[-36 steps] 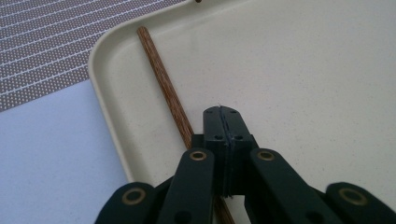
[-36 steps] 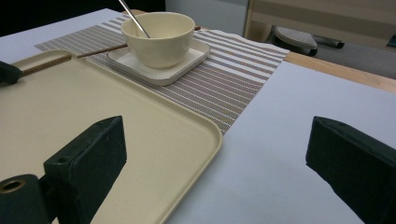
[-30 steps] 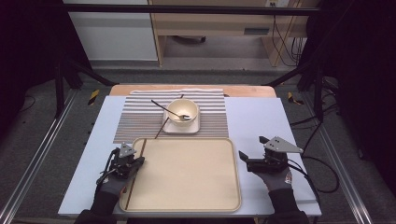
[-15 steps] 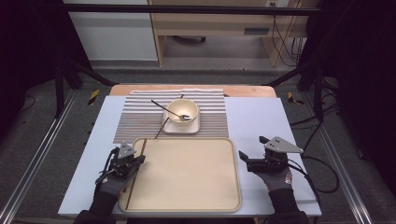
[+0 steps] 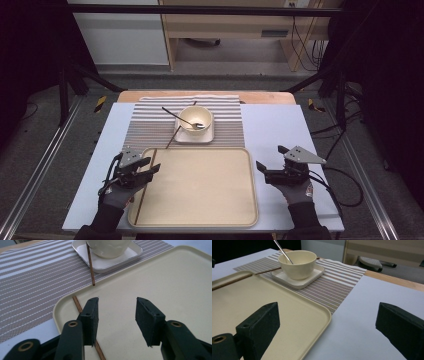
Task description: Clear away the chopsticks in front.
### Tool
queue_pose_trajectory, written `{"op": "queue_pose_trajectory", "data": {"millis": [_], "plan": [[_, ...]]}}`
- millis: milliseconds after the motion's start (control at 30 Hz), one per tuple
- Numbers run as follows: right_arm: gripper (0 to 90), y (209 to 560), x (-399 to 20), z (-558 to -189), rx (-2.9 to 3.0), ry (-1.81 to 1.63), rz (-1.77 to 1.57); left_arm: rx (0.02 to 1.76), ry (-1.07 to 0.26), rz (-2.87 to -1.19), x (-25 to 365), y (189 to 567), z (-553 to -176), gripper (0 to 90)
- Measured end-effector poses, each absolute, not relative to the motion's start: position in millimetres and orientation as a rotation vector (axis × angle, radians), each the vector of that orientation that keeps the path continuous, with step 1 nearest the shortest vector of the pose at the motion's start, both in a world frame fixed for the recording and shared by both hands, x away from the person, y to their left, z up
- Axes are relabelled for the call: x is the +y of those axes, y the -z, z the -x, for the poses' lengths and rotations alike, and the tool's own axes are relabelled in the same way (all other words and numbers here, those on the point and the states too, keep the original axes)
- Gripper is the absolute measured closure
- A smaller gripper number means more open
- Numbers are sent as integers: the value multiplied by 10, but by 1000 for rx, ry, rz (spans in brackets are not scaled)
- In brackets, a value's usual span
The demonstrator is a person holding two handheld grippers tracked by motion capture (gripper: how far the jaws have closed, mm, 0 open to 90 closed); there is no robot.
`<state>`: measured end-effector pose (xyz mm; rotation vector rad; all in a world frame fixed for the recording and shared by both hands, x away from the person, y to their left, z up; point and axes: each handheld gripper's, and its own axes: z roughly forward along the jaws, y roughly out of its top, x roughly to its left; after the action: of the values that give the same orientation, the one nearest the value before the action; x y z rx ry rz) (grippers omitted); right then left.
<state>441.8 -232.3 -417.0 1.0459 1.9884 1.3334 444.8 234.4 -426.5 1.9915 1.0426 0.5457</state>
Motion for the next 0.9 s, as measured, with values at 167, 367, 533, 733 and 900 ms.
{"op": "queue_pose_trajectory", "data": {"millis": [167, 367, 533, 733, 900], "plan": [[58, 4169, -2314, -4420, 1990, -1335, -1043, 1019, -561, -1981, 2364, 4146, -4472, 447], [58, 4159, -2316, -4416, 1987, -1339, -1043, 1010, -588, -1963, 2356, 4028, -4535, 394], [58, 4147, -2319, -4411, 1980, -1344, -1043, 1003, -605, -1950, 2321, 3954, -4630, 347], [58, 4141, -2325, -4405, 1978, -1342, -1043, 991, -620, -1964, 2247, 3918, -4826, 323], [58, 4135, -2334, -4404, 1973, -1337, -1044, 990, -621, -2006, 2103, 3944, -5043, 317]]}}
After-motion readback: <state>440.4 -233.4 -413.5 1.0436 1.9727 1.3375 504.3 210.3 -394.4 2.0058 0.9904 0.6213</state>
